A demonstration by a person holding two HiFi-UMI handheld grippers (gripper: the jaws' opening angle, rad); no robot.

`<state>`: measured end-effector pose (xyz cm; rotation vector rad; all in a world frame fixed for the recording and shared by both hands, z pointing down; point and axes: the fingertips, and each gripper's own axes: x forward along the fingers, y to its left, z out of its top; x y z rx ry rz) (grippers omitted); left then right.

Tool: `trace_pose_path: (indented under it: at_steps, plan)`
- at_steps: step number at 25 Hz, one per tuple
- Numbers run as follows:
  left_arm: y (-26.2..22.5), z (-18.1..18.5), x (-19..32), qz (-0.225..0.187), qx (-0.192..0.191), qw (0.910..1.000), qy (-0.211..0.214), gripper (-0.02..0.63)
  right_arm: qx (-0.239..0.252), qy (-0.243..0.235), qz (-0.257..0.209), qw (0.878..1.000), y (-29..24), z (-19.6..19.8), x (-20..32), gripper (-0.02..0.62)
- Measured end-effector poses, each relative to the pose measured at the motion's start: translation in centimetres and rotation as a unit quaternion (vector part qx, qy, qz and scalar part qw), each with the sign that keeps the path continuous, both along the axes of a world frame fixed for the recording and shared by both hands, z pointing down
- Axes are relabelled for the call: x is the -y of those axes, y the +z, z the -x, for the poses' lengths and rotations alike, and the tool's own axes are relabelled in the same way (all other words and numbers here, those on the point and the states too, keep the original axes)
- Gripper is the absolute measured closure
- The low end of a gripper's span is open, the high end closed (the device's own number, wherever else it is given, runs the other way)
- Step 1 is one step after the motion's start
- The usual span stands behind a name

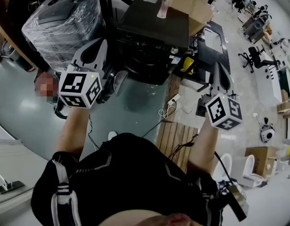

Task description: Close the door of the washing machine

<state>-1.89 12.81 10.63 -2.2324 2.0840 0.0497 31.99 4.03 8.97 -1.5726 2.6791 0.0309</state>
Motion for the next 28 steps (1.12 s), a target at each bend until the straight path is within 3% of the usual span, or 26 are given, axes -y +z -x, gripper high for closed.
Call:
trace_pose_path:
  at_steps: [6,14,23,28]
  plan:
    - [0.8,1.1,-0.6,0.008,0.003,0.9999,-0.007,0.603,-0.017,-0.023,0.008,1.000,1.0,2.7,0.0,0.591]
    - [1.9,7.1,-2.5,0.019,-0.002,0.9995,-0.025,0.603,-0.031,-0.060,0.019,0.998,2.3,10.7,-0.2,0.591]
    - [4.9,14.2,-3.8,0.030,-0.010,0.9995,-0.005,0.603,-0.044,-0.079,0.024,0.996,4.4,20.4,-2.0,0.591]
    - [6.5,15.7,-3.3,0.041,-0.020,0.9989,0.008,0.603,-0.060,-0.095,0.034,0.993,6.0,24.1,-2.2,0.591]
